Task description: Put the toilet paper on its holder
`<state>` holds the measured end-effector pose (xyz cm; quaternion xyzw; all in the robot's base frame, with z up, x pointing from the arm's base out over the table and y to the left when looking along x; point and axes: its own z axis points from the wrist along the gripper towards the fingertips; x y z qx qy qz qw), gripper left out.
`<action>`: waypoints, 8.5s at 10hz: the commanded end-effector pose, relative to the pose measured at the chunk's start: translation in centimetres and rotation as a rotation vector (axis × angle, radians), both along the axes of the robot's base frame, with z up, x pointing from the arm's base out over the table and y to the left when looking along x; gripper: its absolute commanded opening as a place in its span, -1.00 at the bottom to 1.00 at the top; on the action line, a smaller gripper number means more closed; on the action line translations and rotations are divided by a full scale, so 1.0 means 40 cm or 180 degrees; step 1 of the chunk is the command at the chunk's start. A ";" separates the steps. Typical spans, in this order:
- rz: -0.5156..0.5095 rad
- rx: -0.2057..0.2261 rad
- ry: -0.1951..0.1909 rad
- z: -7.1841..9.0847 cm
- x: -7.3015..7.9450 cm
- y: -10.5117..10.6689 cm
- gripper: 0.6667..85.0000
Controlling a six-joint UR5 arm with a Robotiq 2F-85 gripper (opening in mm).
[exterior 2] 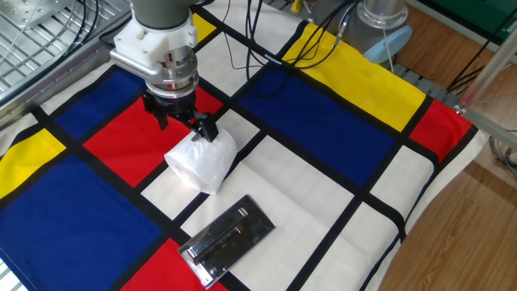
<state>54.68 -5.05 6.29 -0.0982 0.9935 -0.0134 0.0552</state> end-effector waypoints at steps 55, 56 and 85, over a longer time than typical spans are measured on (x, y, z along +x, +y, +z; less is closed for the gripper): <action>-0.0055 0.0323 -0.0097 0.127 0.095 0.172 1.00; -0.0006 0.0303 -0.0118 0.119 0.092 0.164 1.00; -0.0299 0.0107 0.0293 0.062 -0.051 0.131 1.00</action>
